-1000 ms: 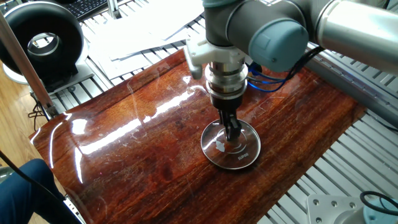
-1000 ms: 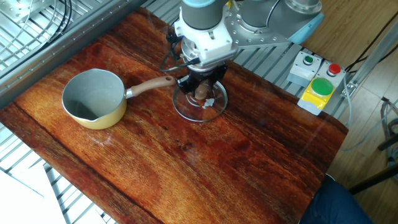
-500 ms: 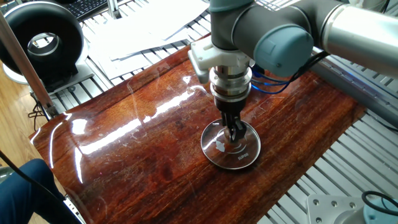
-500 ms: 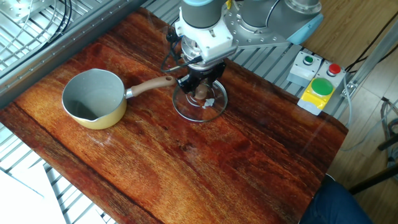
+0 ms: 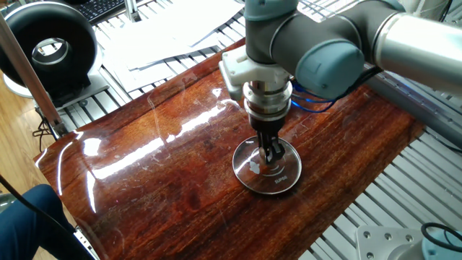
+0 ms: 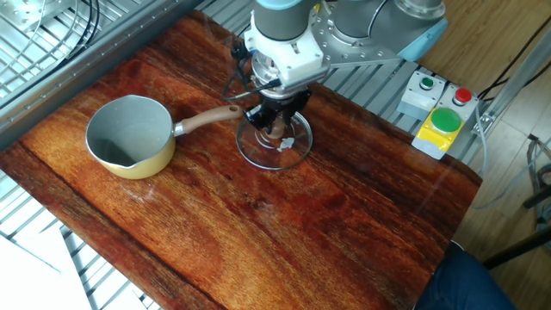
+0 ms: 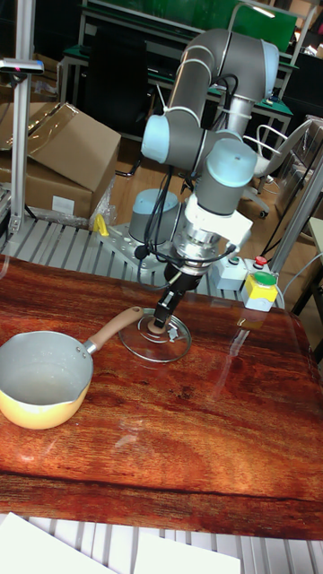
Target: Cover the pot with the lid
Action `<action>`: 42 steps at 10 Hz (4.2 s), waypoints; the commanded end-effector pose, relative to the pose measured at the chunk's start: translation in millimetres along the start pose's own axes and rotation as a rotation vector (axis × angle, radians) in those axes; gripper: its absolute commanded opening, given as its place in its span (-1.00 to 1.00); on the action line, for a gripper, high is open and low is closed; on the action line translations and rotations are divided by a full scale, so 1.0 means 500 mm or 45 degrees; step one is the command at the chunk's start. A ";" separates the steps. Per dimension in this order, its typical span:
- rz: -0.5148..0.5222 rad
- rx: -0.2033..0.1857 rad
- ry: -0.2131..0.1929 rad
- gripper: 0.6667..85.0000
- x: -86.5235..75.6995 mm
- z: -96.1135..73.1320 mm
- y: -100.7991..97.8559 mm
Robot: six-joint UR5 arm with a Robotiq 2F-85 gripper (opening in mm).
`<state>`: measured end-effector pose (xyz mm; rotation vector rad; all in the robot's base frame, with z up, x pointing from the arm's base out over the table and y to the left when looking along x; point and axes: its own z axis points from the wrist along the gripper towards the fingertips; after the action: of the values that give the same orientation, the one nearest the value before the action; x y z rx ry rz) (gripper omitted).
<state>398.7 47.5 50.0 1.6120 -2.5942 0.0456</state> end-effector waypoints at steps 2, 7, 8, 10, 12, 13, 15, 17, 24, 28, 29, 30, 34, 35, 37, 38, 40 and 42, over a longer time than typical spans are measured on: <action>0.162 0.030 0.116 -0.98 0.001 -0.088 -0.017; 0.294 -0.072 0.007 -0.98 -0.021 -0.123 -0.015; 0.328 -0.103 -0.016 -0.98 -0.024 -0.133 -0.014; 0.409 -0.170 -0.054 -0.98 -0.038 -0.140 0.000; 0.500 -0.243 -0.092 -0.98 -0.059 -0.146 0.023; 0.544 -0.282 -0.108 -0.98 -0.067 -0.152 0.034; 0.599 -0.324 -0.099 -0.98 -0.062 -0.169 0.041; 0.629 -0.330 -0.068 -0.98 -0.051 -0.185 0.038; 0.732 -0.403 0.017 -0.98 -0.024 -0.228 0.063; 0.780 -0.384 0.141 -0.98 0.014 -0.234 0.071; 0.784 -0.376 0.158 -0.98 0.020 -0.234 0.071; 0.791 -0.368 0.178 -0.98 0.028 -0.234 0.070; 0.793 -0.378 0.340 -0.98 0.084 -0.246 0.093; 0.771 -0.385 0.372 -0.98 0.096 -0.250 0.098; 0.703 -0.342 0.431 -0.98 0.125 -0.249 0.086; 0.662 -0.320 0.453 -0.98 0.136 -0.247 0.077; 0.577 -0.330 0.470 -0.98 0.149 -0.242 0.072; 0.483 -0.299 0.514 -0.98 0.176 -0.243 0.056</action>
<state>341.9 3.1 177.7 0.8107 -2.4944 0.0490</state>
